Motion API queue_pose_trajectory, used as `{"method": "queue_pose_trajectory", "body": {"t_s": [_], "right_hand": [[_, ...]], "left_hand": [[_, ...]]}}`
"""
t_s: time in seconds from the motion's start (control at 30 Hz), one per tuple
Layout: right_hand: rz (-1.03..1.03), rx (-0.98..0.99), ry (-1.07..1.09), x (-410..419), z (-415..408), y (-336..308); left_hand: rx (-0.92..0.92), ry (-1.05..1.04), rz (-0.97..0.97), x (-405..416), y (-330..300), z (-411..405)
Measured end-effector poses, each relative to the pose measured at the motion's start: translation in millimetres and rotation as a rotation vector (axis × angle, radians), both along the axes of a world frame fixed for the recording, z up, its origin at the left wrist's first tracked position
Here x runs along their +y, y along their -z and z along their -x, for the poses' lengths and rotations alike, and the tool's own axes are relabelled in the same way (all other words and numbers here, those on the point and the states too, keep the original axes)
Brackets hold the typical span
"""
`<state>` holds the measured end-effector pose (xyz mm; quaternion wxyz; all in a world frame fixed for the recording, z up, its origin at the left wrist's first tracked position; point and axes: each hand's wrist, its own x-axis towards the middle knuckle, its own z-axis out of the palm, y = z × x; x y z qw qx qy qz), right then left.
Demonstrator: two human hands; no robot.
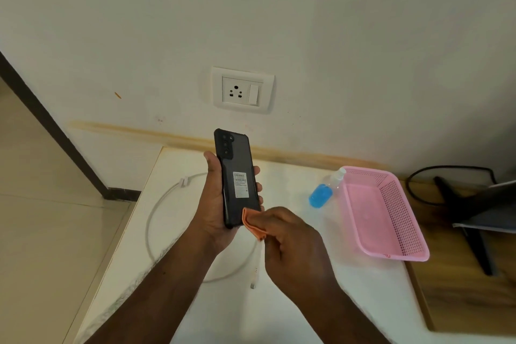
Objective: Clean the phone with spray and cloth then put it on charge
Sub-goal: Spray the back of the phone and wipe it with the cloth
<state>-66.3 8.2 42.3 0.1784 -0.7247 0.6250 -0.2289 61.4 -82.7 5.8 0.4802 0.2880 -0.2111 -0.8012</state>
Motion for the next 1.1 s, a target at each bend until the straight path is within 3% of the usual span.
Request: {"method": "queue_pose_trajectory", "body": {"t_s": [0.13, 0.3, 0.4, 0.57, 0.63, 0.73, 0.87, 0.97, 1.1], "right_hand": [[-0.103, -0.458, 0.176, 1, 23, 0], [-0.329, -1.236, 0.525, -3, 65, 5], [-0.273, -1.452, 0.605, 3, 89, 9], [-0.167, -1.433, 0.755, 9, 119, 14], [-0.116, -1.444, 0.865, 5, 132, 15], [-0.148, -1.306, 0.937, 2, 140, 18], [-0.145, -1.247, 0.892, -1, 137, 23], [-0.134, -1.198, 0.983, -7, 142, 24], [-0.108, -0.914, 0.921, -9, 143, 37]], "left_hand": [[-0.119, -0.013, -0.002, 1, -2, 4], [-0.395, 0.005, -0.042, 6, -6, 9], [-0.593, 0.032, -0.006, 8, -8, 15], [-0.987, 0.101, 0.148, 17, -4, 26], [-1.272, 0.151, 0.207, 25, 1, 34], [-1.63, 0.174, 0.258, 39, 11, 59], [-1.794, 0.24, 0.297, 51, 28, 101], [-1.855, 0.337, 0.281, 50, 40, 127], [-1.892, 0.357, 0.218, 39, 50, 147]]}}
